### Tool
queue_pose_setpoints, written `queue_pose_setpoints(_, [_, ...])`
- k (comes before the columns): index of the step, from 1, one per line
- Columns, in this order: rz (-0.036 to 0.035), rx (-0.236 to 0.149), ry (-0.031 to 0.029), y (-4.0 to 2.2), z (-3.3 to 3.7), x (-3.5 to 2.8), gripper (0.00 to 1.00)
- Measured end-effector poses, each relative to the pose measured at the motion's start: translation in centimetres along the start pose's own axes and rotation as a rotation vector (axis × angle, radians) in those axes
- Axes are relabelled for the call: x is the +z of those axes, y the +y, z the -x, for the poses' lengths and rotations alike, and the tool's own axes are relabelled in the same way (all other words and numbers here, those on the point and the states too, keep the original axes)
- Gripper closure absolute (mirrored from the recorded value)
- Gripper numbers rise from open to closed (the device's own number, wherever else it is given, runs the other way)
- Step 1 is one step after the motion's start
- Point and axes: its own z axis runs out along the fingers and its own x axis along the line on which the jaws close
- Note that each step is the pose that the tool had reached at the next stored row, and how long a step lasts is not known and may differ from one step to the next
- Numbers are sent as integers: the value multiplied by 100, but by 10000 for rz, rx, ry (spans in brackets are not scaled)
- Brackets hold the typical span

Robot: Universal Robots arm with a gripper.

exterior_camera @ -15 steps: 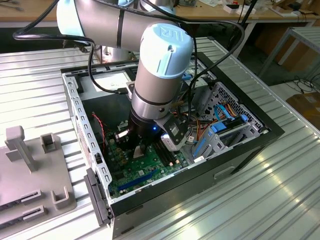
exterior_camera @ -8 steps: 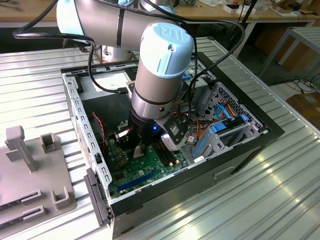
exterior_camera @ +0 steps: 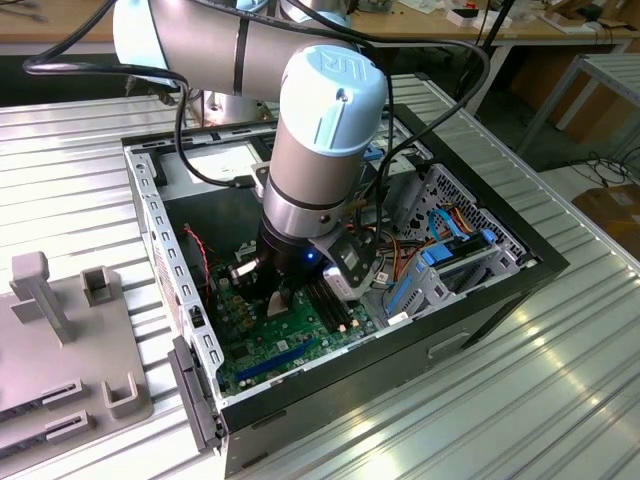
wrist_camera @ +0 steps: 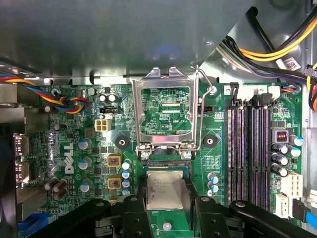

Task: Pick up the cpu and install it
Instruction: 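Place the cpu into insertion slot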

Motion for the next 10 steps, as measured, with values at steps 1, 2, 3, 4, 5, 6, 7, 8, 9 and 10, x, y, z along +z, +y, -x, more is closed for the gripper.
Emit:
queue_pose_setpoints(1, [-2,-54,1,0,0,0,61])
queue_pose_setpoints(2, [-3,-65,1,0,0,0,61])
queue_pose_setpoints(3, [-3,-69,1,0,0,0,61])
queue_pose_setpoints(4, [-3,-70,1,0,0,0,61])
queue_pose_setpoints(5, [-3,-71,1,1,1,0,61])
queue_pose_setpoints(6, [-12,-71,1,1,1,-3,61])
queue_pose_setpoints(7, [-19,-71,2,2,1,-7,61])
queue_pose_setpoints(8, [-22,-71,1,2,1,-9,61])
queue_pose_setpoints(9, [-22,-70,0,2,0,-11,61])
queue_pose_setpoints(10, [-25,-70,1,2,0,-14,61])
